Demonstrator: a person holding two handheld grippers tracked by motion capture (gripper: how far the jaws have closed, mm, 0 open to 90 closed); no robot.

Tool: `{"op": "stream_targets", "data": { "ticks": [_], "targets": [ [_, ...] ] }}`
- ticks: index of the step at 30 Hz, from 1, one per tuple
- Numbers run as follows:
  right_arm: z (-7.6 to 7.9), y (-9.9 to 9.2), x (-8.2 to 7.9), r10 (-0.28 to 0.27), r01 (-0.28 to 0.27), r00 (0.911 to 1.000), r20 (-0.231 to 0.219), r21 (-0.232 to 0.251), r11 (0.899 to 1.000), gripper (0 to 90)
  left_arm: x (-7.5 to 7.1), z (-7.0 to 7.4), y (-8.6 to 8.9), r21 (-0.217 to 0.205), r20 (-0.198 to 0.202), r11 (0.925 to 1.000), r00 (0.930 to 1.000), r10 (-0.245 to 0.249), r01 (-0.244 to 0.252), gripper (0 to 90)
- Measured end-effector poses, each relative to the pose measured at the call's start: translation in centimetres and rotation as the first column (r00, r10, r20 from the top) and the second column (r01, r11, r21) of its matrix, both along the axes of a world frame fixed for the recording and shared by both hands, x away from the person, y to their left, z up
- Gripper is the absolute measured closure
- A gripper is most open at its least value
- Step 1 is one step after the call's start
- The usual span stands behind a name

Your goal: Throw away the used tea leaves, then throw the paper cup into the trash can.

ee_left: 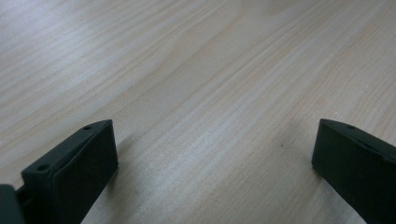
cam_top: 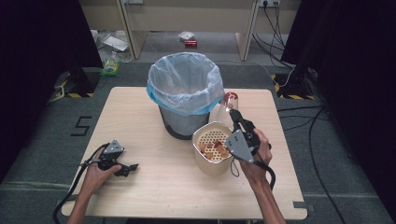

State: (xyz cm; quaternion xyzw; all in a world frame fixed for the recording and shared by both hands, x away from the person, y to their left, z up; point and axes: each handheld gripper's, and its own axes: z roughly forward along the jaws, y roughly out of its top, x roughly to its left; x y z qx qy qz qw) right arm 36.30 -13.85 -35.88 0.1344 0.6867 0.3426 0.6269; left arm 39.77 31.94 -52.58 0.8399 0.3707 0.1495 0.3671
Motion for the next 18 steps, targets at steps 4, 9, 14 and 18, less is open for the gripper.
{"op": "stream_targets", "data": {
  "ticks": [4,9,14,18],
  "targets": [
    [1.1,-1.4,1.1,0.016,-0.003,0.9925,-0.121,0.109,0.994,88.3,0.0,0.0,0.0,0.0,0.0,1.0,1.0,0.0,0.0,0.0],
    [1.7,-3.6,2.9,0.046,0.022,0.9641,-0.261,0.25,0.968,88.2,0.0,0.0,0.0,0.002,0.0,1.0,1.0,0.0,0.0,0.0],
    [1.7,-5.1,4.4,0.077,0.051,0.9326,-0.353,0.342,0.938,88.2,0.0,0.0,0.0,0.002,0.0,1.0,1.0,0.0,0.0,0.0],
    [2.2,-5.6,4.9,0.079,0.06,0.931,-0.356,0.364,0.93,88.2,0.0,0.0,0.0,0.001,0.0,1.0,1.0,0.001,-0.001,0.0]
  ]
}}
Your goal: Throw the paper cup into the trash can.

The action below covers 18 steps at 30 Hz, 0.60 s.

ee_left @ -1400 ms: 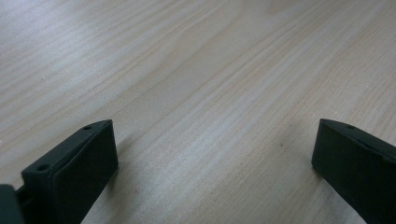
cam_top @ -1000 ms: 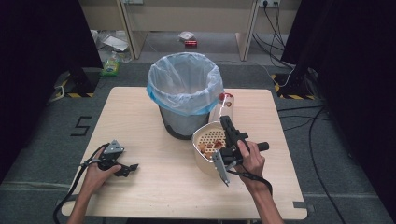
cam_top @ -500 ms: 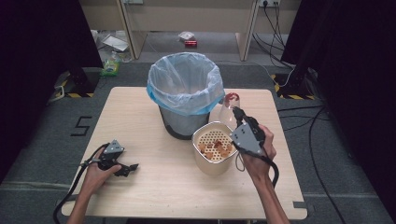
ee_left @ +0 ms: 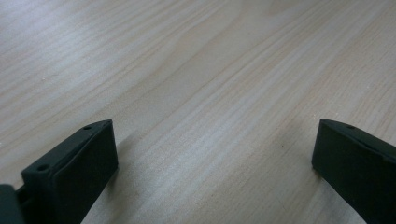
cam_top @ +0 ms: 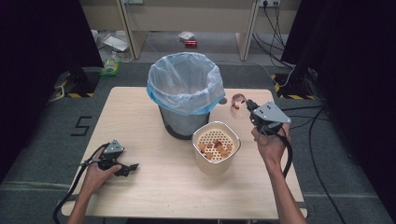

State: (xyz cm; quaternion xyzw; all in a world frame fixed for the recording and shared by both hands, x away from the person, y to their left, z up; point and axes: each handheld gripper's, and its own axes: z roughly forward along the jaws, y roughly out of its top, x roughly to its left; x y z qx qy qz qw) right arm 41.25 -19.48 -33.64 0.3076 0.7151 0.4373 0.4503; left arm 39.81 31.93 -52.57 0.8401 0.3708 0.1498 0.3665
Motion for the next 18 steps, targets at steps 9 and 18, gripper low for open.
{"op": "stream_targets", "data": {
  "ticks": [9,18],
  "targets": [
    [3.4,0.4,1.0,0.01,-0.013,0.998,0.063,0.049,0.999,88.1,0.0,0.0,0.0,0.0,0.0,1.0,1.0,0.0,0.0,0.0],
    [8.5,3.8,2.7,0.077,-0.085,0.9887,0.129,0.058,0.995,88.1,0.0,0.0,0.0,0.001,0.0,1.0,1.0,0.0,0.0,0.0]
  ]
}}
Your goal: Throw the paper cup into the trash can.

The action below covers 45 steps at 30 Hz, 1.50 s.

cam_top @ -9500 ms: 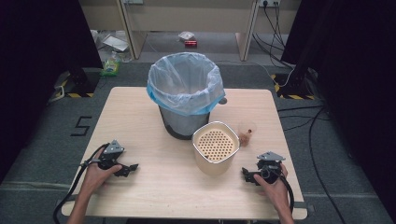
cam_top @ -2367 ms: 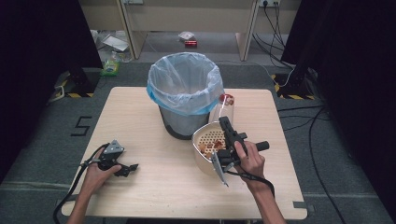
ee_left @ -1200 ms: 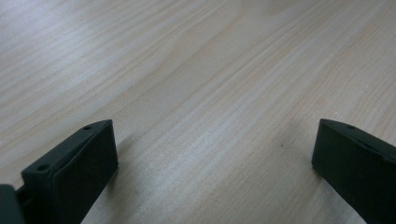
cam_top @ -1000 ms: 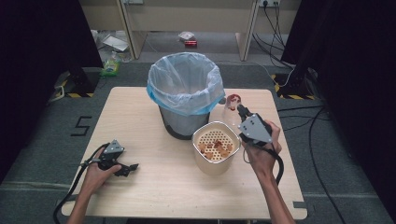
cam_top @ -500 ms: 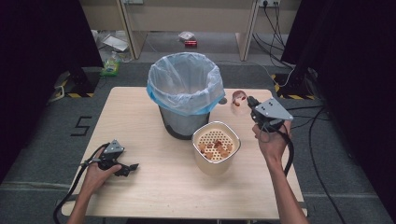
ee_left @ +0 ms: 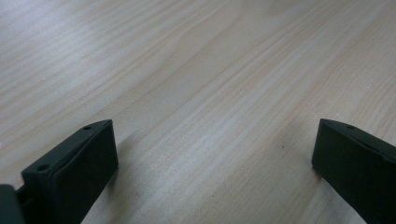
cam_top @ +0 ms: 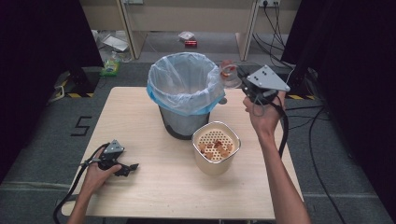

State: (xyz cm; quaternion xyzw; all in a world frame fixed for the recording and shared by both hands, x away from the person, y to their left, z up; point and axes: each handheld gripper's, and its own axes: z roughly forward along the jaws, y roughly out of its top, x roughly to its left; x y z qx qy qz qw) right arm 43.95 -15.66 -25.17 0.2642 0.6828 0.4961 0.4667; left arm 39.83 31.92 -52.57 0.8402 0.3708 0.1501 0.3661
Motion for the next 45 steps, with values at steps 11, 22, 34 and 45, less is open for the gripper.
{"op": "stream_targets", "data": {
  "ticks": [11,22,34,45],
  "targets": [
    [0.7,6.3,3.6,0.107,-0.112,0.9903,-0.089,-0.057,0.992,84.6,0.0,0.0,0.0,0.0,0.0,1.0,1.0,0.0,0.0,0.0],
    [1.1,4.4,3.9,0.049,-0.048,0.9927,-0.11,0.017,0.999,63.3,0.0,0.0,0.0,-0.001,0.001,1.0,1.0,0.0,0.0,0.0],
    [-1.8,-2.5,2.1,-0.033,0.034,0.9736,-0.226,-0.001,0.999,54.6,0.0,0.0,0.0,0.0,0.0,1.0,1.0,0.0,0.0,0.0],
    [-6.1,-5.9,1.3,-0.061,0.069,0.9354,-0.348,0.011,0.998,49.3,0.0,0.0,0.0,0.0,-0.001,1.0,1.0,0.0,0.0,0.0]
  ]
}}
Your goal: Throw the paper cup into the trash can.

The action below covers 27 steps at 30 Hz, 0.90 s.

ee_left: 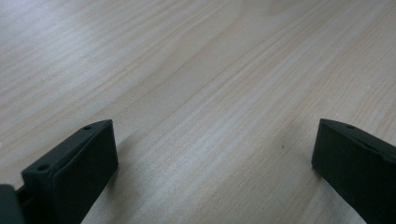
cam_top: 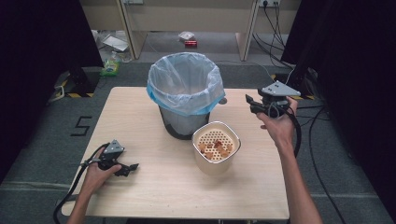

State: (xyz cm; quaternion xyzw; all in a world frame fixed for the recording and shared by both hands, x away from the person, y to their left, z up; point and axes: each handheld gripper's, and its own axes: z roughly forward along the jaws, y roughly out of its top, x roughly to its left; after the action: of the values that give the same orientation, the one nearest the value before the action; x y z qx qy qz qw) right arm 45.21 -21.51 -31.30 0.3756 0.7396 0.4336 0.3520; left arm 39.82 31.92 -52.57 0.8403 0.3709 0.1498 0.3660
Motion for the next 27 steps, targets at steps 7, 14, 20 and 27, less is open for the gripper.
{"op": "stream_targets", "data": {
  "ticks": [7,14,20,27],
  "targets": [
    [-3.0,-1.8,-0.7,-0.022,0.022,0.9975,-0.067,0.0,1.0,46.2,0.0,0.0,0.0,0.0,0.001,1.0,1.0,0.0,0.0,0.0],
    [-5.4,-3.1,-2.2,-0.04,0.04,0.9942,-0.1,-0.004,0.999,44.7,0.0,0.0,0.0,0.0,0.001,1.0,1.0,0.0,0.0,0.0],
    [-7.7,-3.8,-3.7,-0.047,0.045,0.9896,-0.136,-0.013,0.999,43.1,0.0,0.0,0.0,0.0,0.001,1.0,1.0,0.0,0.0,0.0],
    [-11.3,-4.1,-5.3,-0.045,0.04,0.9802,-0.193,-0.032,0.999,42.3,0.0,0.0,0.0,-0.001,0.002,1.0,1.0,0.0,0.0,0.0]
  ]
}}
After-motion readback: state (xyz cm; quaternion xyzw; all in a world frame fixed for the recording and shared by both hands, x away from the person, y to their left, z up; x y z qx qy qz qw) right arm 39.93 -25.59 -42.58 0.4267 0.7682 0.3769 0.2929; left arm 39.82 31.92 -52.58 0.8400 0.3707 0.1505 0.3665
